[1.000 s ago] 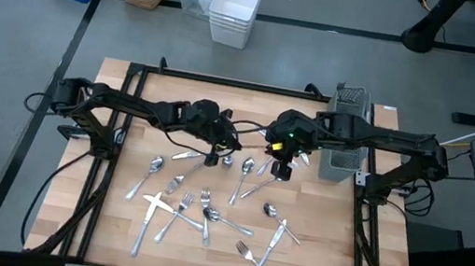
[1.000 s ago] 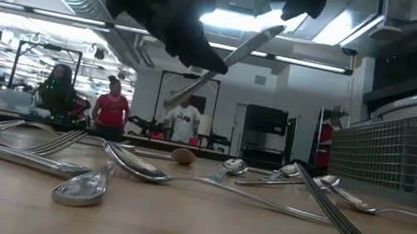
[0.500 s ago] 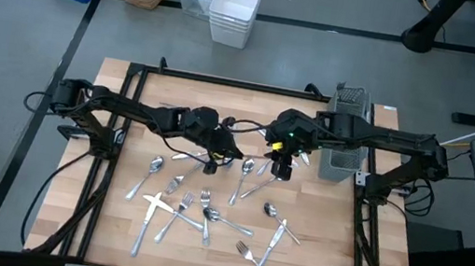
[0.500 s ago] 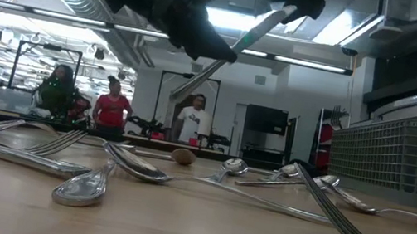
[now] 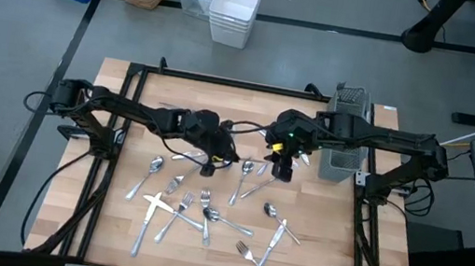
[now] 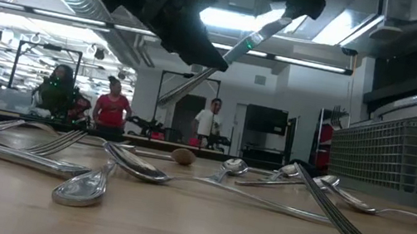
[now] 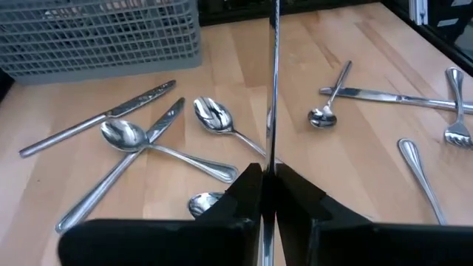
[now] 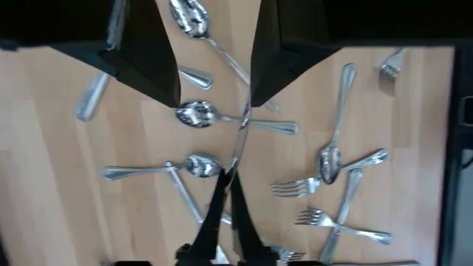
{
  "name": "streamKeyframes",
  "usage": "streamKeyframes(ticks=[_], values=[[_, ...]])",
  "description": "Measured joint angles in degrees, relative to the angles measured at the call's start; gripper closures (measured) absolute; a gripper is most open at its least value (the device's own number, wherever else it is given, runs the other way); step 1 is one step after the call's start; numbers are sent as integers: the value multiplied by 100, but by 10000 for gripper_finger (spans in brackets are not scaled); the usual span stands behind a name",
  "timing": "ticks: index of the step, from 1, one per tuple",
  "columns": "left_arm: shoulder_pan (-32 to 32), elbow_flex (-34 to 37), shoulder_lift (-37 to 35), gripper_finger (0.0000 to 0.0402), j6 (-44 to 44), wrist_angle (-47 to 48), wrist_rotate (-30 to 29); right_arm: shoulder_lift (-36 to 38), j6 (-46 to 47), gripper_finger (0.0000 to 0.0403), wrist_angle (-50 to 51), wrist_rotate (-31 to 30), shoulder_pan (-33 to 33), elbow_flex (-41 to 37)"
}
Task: Sort silverware
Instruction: Put the knife into the middle section of the utensil holder
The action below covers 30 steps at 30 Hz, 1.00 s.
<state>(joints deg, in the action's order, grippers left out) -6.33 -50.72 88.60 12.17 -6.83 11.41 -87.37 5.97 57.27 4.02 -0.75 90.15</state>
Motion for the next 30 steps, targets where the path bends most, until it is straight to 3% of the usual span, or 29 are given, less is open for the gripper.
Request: streamKeyframes(ticks=[5, 14, 30], values=[[-2, 0, 0, 387, -23, -36, -6, 0, 264, 235, 118, 314, 2, 0], [37, -2, 0, 385, -27, -625, -8, -82, 272, 235, 107, 313, 4, 0], [48, -1, 0, 382, -37, -628, -8, -387, 256, 244, -76, 111, 2, 4]])
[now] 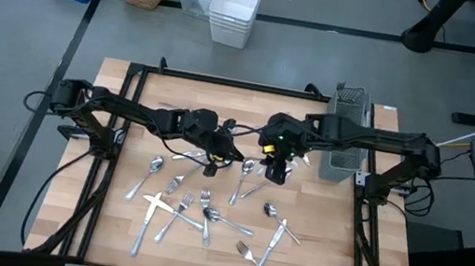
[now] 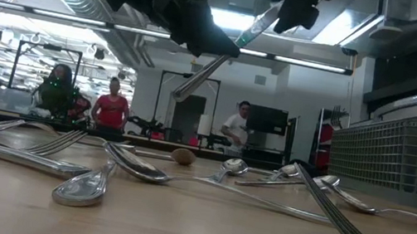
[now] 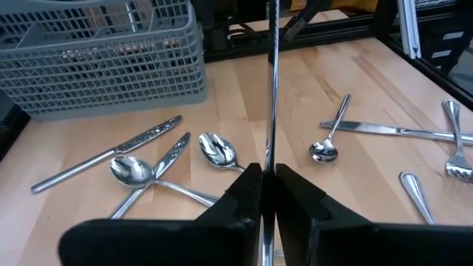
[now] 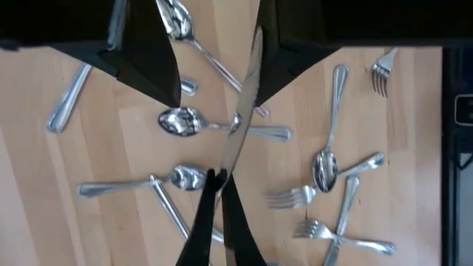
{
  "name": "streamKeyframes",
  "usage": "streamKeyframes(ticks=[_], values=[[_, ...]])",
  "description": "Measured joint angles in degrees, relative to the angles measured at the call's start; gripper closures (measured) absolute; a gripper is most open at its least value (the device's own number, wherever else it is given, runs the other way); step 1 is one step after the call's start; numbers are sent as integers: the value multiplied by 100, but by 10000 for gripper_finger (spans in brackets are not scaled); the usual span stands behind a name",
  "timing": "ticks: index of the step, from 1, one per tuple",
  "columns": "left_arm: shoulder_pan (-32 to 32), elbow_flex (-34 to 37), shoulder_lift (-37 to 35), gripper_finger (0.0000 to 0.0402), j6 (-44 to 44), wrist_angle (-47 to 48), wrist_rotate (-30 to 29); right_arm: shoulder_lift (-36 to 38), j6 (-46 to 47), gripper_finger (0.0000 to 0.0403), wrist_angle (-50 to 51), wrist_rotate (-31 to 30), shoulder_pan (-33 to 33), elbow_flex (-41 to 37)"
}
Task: Sort silverware
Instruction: Put the knife into the middle section of the utensil holder
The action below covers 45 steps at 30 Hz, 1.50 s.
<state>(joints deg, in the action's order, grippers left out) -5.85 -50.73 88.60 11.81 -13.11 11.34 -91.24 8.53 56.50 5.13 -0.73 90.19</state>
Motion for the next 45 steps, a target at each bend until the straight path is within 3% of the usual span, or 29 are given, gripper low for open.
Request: streamKeyframes(ticks=[13, 30, 45], values=[[-4, -2, 0, 379, -25, 25, -11, -63, -17, 394, -77, -9, -2, -2], [-2, 1, 0, 381, 12, 27, 15, -63, 12, 391, -204, 42, -2, -2], [0, 1, 0, 383, 35, 17, 13, -63, 20, 314, -494, 52, -2, -2]])
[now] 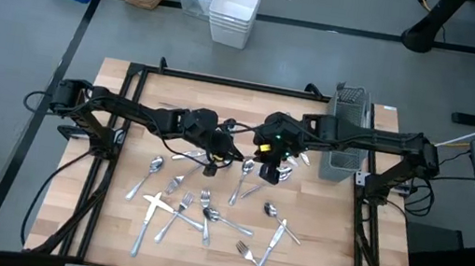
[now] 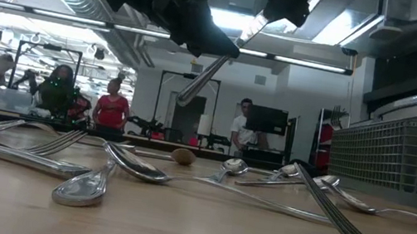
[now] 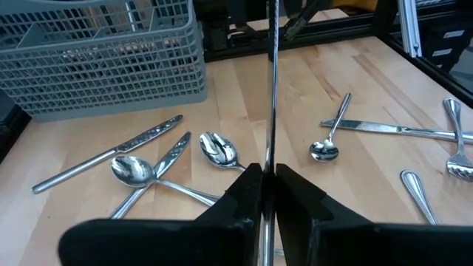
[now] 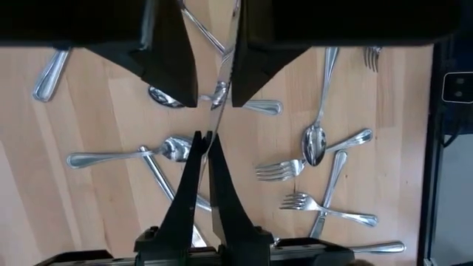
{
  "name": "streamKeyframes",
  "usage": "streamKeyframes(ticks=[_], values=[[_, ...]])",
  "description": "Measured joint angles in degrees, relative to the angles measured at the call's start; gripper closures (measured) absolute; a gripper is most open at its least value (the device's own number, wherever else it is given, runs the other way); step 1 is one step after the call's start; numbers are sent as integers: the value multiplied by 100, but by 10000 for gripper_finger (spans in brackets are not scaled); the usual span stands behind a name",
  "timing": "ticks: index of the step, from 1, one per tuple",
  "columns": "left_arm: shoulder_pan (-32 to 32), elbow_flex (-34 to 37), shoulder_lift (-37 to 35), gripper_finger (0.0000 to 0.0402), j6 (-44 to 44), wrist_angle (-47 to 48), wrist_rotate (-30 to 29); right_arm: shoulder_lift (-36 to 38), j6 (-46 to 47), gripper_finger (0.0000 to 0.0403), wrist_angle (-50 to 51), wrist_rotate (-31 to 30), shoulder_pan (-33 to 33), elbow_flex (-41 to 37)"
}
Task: Sort silverware
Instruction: Put the knife into the middle section of the utensil holder
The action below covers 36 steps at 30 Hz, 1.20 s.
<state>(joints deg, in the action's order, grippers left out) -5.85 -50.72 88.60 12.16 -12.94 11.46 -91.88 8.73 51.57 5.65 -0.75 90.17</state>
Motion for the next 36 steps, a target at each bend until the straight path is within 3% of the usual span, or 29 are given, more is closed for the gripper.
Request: streamKeyframes(ticks=[9, 16, 24, 36], values=[[0, -1, 0, 381, -21, 1, -5, -15, -1, 338, 73, 0, 0, 0], [0, 0, 0, 373, -58, 19, -2, -24, -13, 394, 90, -37, -1, 0], [0, -1, 0, 364, -37, 32, -2, -24, -8, 397, 145, -15, -1, 0], [-3, -2, -35, 270, -65, 52, -269, -24, -2, 399, 820, -109, -2, -1]])
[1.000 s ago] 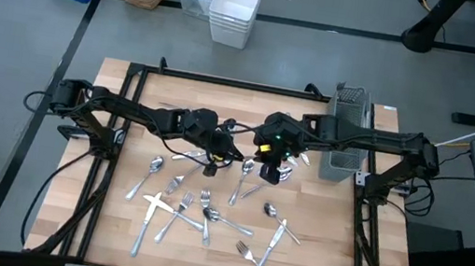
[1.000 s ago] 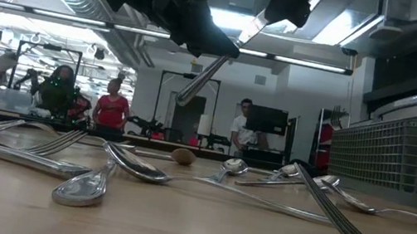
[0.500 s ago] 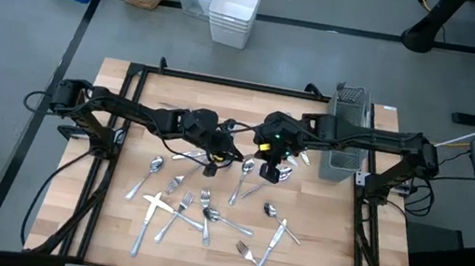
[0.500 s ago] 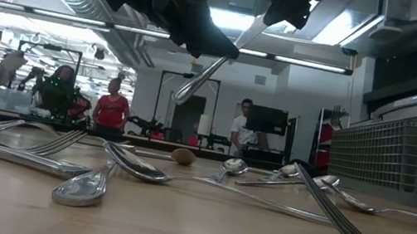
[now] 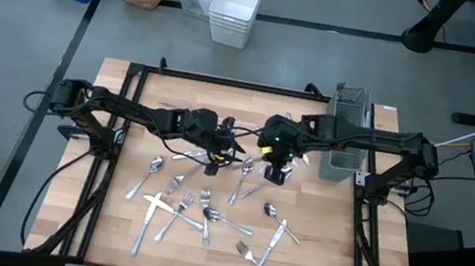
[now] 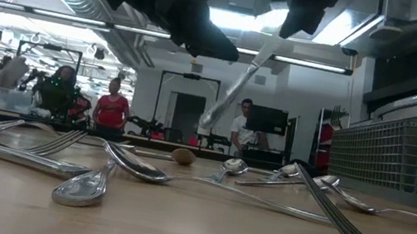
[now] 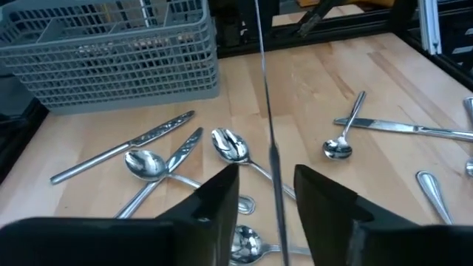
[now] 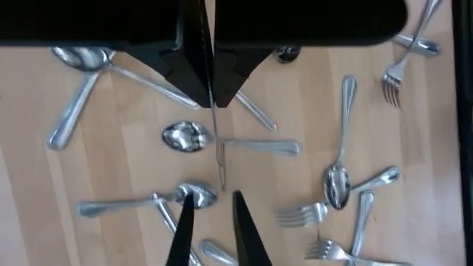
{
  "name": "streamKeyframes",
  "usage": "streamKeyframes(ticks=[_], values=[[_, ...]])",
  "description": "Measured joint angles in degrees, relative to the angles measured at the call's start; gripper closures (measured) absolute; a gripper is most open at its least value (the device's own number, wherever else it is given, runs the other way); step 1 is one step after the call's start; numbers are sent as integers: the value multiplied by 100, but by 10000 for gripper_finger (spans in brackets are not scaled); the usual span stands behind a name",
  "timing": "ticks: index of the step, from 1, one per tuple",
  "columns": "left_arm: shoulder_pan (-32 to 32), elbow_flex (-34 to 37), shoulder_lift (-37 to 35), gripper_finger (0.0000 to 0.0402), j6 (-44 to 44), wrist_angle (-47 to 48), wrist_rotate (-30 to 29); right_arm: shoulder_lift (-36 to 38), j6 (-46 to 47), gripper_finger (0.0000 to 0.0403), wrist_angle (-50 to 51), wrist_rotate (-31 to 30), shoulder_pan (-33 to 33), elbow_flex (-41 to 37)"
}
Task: Sort silverware
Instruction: Put the knife into the middle section of the utensil holder
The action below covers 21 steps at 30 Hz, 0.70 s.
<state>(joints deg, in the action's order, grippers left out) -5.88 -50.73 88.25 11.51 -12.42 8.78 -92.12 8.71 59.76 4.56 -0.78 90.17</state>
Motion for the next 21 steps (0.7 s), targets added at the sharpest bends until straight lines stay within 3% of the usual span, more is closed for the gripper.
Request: streamKeyframes(ticks=[5, 11, 15, 17, 21], values=[[-70, -5, -194, 256, -102, 355, -3, 0, 1, 399, 820, -385, 0, 385], [-188, -5, -513, 261, -373, 1271, -15, 2, -7, 399, 1973, -836, 0, 1406], [-209, -5, -599, 266, -703, 1579, -12, 2, -3, 399, 3015, -1481, 0, 2042], [-207, -5, -597, 266, -870, 1631, -13, 57, -3, 399, 3015, -1819, 0, 2173], [-207, -5, -584, 266, -977, 1676, -11, 260, -126, 399, 3039, -1839, -210, 2248]])
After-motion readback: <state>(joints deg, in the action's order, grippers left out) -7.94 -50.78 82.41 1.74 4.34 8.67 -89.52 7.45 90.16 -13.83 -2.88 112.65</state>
